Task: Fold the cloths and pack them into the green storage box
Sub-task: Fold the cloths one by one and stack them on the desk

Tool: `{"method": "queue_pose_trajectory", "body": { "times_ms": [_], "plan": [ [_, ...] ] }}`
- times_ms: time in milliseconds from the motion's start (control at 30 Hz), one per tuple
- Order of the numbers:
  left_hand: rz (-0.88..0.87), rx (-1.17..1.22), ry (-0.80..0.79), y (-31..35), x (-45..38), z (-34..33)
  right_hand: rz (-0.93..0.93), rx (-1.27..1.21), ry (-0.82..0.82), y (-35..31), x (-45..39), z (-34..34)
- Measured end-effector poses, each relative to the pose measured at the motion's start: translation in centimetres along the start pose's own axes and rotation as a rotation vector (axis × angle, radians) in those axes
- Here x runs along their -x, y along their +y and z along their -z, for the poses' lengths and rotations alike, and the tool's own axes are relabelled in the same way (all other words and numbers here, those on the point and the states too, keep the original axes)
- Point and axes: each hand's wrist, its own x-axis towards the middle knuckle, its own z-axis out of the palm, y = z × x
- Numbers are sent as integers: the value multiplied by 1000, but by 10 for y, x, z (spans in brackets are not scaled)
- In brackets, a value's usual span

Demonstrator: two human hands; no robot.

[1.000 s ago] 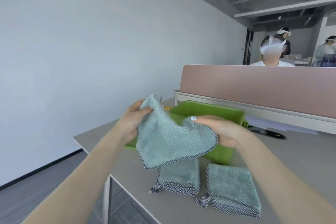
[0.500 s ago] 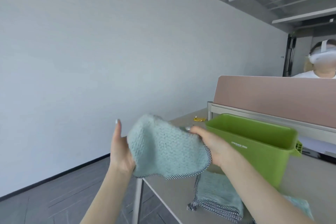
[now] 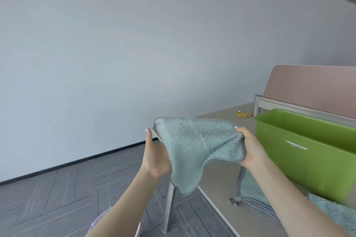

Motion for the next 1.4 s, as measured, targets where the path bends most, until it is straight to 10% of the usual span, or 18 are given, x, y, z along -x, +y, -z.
{"method": "queue_pose_trajectory", "body": {
  "times_ms": [233, 400, 633, 867, 1133, 1400],
  "plan": [
    [67, -112, -29, -10, 8, -7, -92, 267, -66, 11, -9, -14],
    [-165, -36, -70, 12, 11, -21, -157, -52, -82, 41, -19, -19],
    [-317, -4, -66, 30, 14, -24, -371, -360, -569, 101, 30, -70],
    [-438, -208, 66, 73, 42, 13, 61, -82, -335, 67, 9, -72],
    [-138, -805, 231, 116, 57, 18, 173, 142, -264, 31, -8, -49],
    [-673, -1125, 509, 112, 43, -2, 268, 213, -107, 18, -11, -34]
  ]
}}
